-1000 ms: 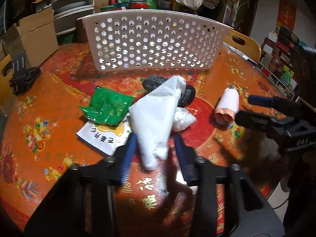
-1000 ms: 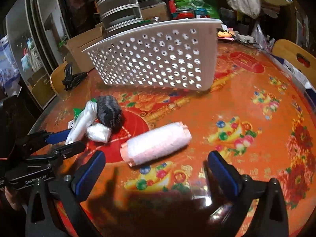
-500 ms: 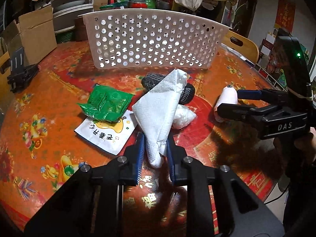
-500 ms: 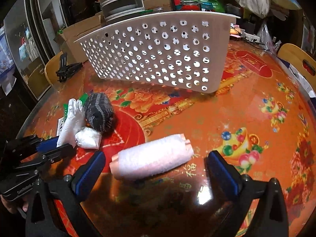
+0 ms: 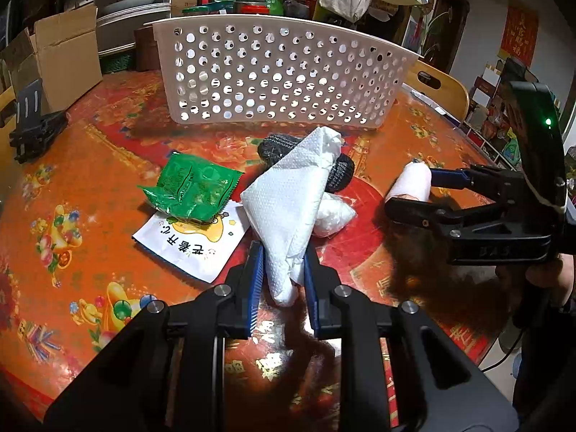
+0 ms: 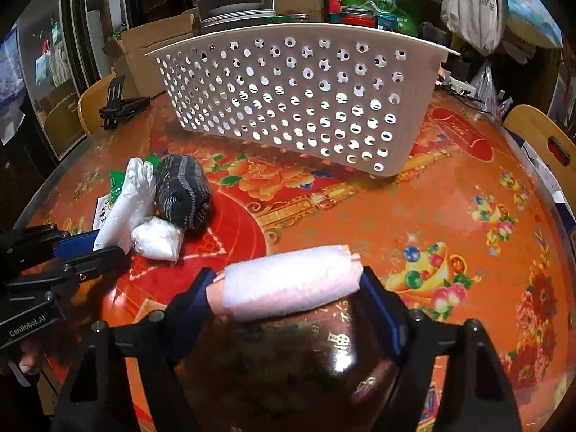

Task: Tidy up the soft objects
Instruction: 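Grasp the white cloth with the left tool while the right tool grasps the pink rolled towel, then lift both held items into the white basket and open both tools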

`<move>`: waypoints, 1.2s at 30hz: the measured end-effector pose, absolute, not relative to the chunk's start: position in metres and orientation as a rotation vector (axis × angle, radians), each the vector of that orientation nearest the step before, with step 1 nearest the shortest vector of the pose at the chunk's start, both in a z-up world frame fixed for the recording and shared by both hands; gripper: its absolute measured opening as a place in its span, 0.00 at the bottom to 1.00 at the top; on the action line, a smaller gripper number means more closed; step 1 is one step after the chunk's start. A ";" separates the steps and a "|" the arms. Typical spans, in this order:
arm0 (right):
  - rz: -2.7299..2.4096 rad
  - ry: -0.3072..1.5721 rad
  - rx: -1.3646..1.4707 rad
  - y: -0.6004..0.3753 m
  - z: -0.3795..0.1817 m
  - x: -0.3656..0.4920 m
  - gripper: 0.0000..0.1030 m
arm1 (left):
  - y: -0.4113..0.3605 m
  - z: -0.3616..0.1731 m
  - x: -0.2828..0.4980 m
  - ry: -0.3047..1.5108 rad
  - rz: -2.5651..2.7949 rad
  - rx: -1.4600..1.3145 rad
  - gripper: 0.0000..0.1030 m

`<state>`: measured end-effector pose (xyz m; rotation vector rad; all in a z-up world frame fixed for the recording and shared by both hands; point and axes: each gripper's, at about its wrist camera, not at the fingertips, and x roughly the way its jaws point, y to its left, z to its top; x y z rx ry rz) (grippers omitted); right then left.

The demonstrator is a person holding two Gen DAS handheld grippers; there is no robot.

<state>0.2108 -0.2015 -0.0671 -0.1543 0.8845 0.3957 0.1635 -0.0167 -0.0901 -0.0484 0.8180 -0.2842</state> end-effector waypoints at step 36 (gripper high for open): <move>0.407 0.785 0.000 -0.232 -0.051 0.203 0.69 | -0.014 -0.055 0.147 0.711 -0.257 -0.073 0.12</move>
